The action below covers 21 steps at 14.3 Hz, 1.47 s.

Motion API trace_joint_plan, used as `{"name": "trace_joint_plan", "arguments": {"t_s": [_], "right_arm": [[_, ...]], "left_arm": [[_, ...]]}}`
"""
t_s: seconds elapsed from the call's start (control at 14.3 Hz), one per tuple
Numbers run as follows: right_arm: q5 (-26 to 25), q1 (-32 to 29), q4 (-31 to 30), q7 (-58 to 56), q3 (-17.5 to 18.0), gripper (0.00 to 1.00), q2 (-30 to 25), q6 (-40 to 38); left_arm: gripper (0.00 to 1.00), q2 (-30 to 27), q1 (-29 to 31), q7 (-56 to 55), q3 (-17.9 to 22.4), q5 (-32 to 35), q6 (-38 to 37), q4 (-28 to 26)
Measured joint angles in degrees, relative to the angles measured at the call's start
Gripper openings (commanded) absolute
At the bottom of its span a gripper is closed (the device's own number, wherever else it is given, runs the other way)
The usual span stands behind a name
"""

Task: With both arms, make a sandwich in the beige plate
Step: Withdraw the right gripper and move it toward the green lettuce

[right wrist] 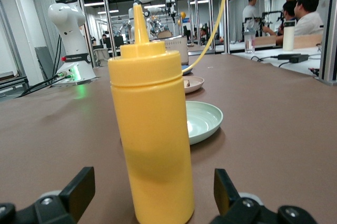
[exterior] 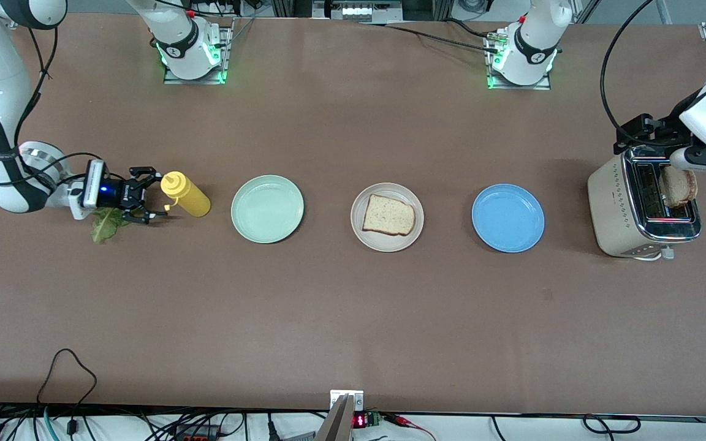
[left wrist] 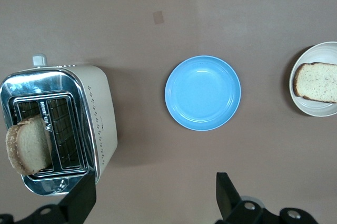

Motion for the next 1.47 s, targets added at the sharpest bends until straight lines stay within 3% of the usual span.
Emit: {"name": "trace_joint_plan", "arguments": {"t_s": [0.63,1.05,1.47], "right_arm": [[-15.2,0.22,10.06,33.17,-1.15,1.0,-10.87,4.35],[-31.62,5.29,19.83,64.61,-1.02,1.0,-17.77,6.74],[-46.77,10.98,22.18,95.99,-0.98,1.0,-19.27,11.01]], "left_arm": [[1.0,0.68,-0.04,0.0,-0.18,0.0,0.0,0.63],[1.0,0.68,-0.05,0.0,-0.22,0.0,0.0,0.7],[1.0,0.74,-0.36,0.0,-0.38,0.0,0.0,1.1]]}}
